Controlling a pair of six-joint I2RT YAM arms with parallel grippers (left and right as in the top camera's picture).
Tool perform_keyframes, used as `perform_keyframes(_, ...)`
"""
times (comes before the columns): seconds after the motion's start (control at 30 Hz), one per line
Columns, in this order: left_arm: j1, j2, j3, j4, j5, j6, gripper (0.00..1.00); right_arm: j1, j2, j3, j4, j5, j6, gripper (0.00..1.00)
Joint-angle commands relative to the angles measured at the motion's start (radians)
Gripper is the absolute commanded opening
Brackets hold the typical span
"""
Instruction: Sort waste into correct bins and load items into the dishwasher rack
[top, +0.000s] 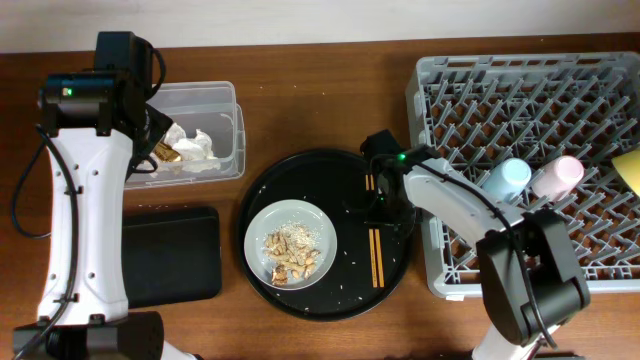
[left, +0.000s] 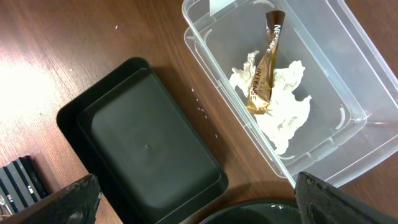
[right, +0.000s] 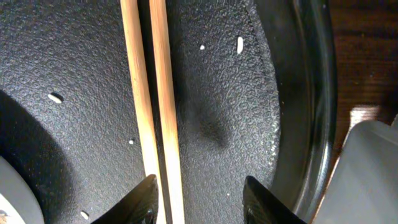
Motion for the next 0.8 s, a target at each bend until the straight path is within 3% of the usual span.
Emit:
perform_keyframes(0.0, 0.001, -0.015, 0.007, -0.002, -0.014, -0.006, 0.99, 0.005, 0.024, -0.008, 0.009, 0.018, 0.009, 0.43)
perform_keyframes(0.33, 0.001, -0.015, 0.007, -0.002, -0.014, -0.006, 0.99, 0.005, 0.057, -0.026, 0.042, 0.008, 0.008, 0.43)
perform_keyframes(0.53, 0.001, -0.015, 0.007, -0.002, -0.014, -0.006, 0.99, 0.005, 0.062, -0.030, 0.058, 0.011, 0.008, 0.38)
perform_keyframes(0.6, 0.001, -0.015, 0.007, -0.002, -0.014, -0.006, 0.99, 0.005, 0.070, -0.037, 0.070, 0.012, 0.009, 0.32)
perform_keyframes(0.7, 0.001, -0.015, 0.007, -0.002, -0.014, -0.006, 0.99, 0.005, 0.072, -0.042, 0.075, 0.012, 0.027, 0.11)
perform_keyframes(0.77, 0.001, -0.015, 0.007, -0.002, -0.014, -0.006, 0.99, 0.005, 0.072, -0.041, 0.075, 0.001, 0.042, 0.04)
